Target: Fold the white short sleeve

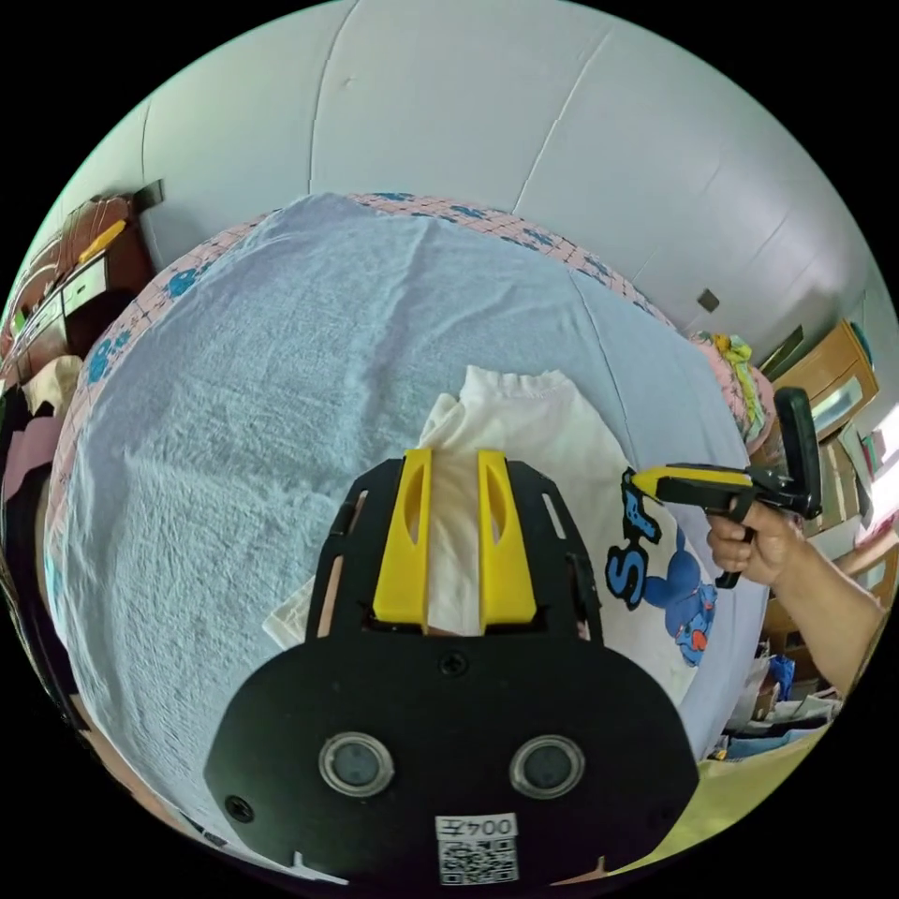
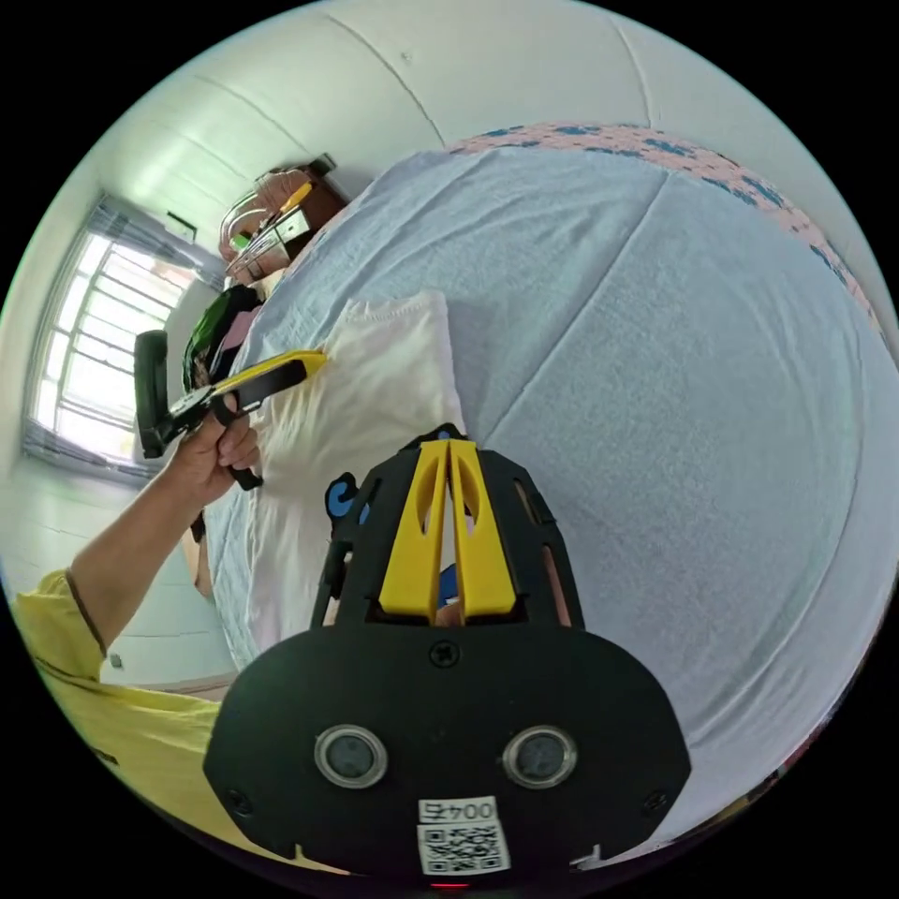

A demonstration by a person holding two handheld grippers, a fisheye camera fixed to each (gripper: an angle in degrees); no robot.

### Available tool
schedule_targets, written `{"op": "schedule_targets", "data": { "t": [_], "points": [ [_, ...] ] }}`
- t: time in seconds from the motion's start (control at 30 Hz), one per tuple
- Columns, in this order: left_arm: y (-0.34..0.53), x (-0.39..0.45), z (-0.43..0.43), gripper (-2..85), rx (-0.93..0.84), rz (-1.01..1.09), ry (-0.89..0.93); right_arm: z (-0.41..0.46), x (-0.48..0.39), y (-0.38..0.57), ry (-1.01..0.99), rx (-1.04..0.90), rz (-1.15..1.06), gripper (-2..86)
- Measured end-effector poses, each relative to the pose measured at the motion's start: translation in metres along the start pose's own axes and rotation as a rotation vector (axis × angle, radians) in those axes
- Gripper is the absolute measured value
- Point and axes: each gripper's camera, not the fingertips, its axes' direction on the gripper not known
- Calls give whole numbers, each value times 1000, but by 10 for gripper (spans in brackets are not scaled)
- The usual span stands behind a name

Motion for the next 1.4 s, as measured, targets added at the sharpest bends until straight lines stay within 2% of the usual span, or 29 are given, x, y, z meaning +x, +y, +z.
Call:
{"op": "schedule_targets", "data": {
  "t": [0.17, 0.3, 0.53, 0.67, 0.73, 0.9, 0.97, 1.17, 1.3, 1.4],
  "points": [
    [23, 15, -28, 96, 70, -45, 52, -56, -3, 49, 0, 64, -2, -7],
    [63, 45, -45, 95, 85, 7, 94, -83, -7, 110, 28, 56, -9, -7],
    [184, 120, -56, 89, 27, 81, 127, -84, 0, 171, 45, 33, 33, -7],
    [240, 160, -31, 79, -72, 189, 8, -69, -5, 174, 99, -42, -38, -7],
    [255, 167, -31, 74, -17, 214, -46, -64, -1, 178, 119, -48, -63, -7],
    [270, 179, -32, 59, -17, 230, -122, -73, 25, 179, -9, -66, -81, -7],
    [275, 187, -49, 49, -4, 166, -232, -85, 39, 175, -50, -88, -120, -7],
    [313, 218, -82, 47, 31, -102, -273, -116, 85, 166, -140, -105, -227, -3],
    [351, 242, -95, 54, 81, -287, -189, -118, 108, 155, -226, -156, -216, 16],
    [388, 245, -107, 60, 146, -480, -46, -113, 128, 145, -326, -192, -160, 49]
  ]
}}
